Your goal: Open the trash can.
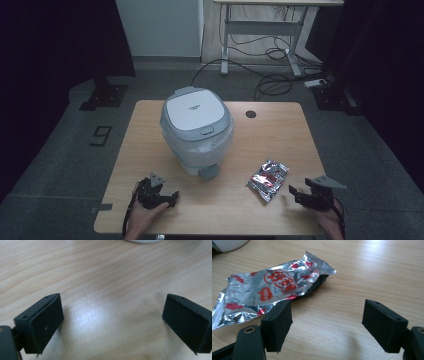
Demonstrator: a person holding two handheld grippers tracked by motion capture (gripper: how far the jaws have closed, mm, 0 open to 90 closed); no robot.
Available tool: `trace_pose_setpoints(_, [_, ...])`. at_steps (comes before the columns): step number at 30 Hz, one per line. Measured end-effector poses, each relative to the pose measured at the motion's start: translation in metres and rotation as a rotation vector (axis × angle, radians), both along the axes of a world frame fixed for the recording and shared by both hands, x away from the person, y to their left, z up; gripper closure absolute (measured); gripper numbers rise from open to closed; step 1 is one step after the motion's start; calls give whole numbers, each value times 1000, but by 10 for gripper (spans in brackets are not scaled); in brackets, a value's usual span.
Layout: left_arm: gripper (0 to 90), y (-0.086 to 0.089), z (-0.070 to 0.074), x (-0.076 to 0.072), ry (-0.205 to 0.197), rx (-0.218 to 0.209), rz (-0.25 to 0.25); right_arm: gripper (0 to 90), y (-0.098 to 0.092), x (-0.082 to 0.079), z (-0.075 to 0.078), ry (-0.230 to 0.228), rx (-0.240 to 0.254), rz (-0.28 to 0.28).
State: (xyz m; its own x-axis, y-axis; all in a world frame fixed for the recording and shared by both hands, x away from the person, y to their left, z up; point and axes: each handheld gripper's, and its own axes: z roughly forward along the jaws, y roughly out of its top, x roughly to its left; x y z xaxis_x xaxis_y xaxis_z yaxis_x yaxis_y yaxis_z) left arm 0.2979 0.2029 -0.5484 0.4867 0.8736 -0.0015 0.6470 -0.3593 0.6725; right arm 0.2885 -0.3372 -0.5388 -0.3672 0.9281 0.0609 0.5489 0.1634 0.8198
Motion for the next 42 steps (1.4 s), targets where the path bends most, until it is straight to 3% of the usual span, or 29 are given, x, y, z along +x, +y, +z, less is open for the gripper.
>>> trace_pose_setpoints(13, [24, -1, 0, 0, 3, 2, -16, 254, 5, 4, 8, -9, 6, 20])
trace_pose_setpoints(20, [27, -1, 0, 0, 2, 1, -13, 255, 2, 0, 23, -41, 76, 26])
trace_pose_setpoints(29, [38, 0, 0, 0, 1, 1, -8, 262, 6, 1, 35, -57, 109, 32])
trace_pose_setpoints(42, [40, 2, 0, 2, -1, 2, -2, 324, 24, 5, 65, -107, 128, 114])
